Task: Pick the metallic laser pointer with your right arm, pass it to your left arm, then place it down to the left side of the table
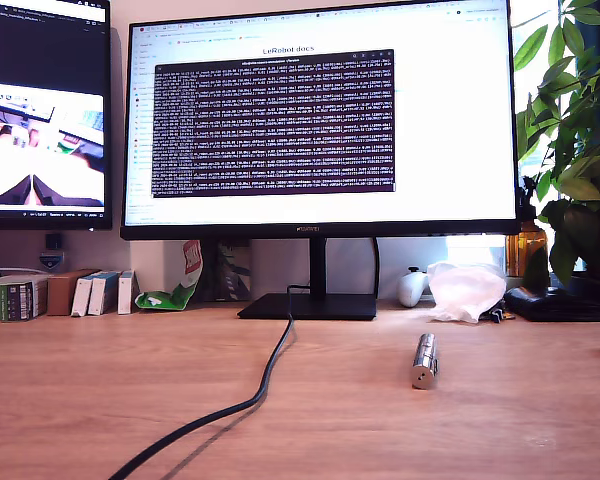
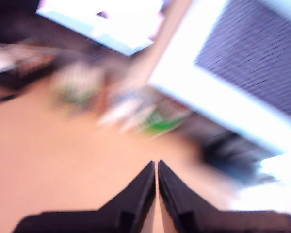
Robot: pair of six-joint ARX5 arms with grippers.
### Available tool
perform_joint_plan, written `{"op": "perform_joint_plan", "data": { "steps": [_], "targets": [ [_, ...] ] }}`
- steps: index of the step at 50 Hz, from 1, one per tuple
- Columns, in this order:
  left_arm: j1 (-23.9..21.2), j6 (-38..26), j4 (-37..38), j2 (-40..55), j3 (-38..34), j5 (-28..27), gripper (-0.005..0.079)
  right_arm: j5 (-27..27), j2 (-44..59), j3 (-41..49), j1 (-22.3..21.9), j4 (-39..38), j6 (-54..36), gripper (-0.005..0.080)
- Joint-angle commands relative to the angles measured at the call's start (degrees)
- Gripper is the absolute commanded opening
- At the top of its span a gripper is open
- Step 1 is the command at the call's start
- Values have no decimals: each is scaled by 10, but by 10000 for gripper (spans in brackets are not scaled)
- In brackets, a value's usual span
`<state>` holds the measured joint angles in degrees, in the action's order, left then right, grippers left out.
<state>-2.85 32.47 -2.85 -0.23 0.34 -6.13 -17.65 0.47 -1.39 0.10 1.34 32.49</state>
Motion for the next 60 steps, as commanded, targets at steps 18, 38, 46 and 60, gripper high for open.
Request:
{"op": "perform_joint_plan", "data": {
  "steps": [18, 38, 46, 60],
  "targets": [
    [1, -93, -58, 59, 76, -161, -19, -156, 97, -106, 3, 69, -5, -13],
    [1, -150, -66, 249, 154, -194, -19, -193, 413, -305, 4, 169, -65, -13],
    [1, -150, -66, 290, 178, -194, -19, -179, 535, -411, 36, 257, -50, -13],
    [1, -150, -76, 325, 198, -194, -19, -59, 718, -589, 128, 408, -49, -13]
  ]
}}
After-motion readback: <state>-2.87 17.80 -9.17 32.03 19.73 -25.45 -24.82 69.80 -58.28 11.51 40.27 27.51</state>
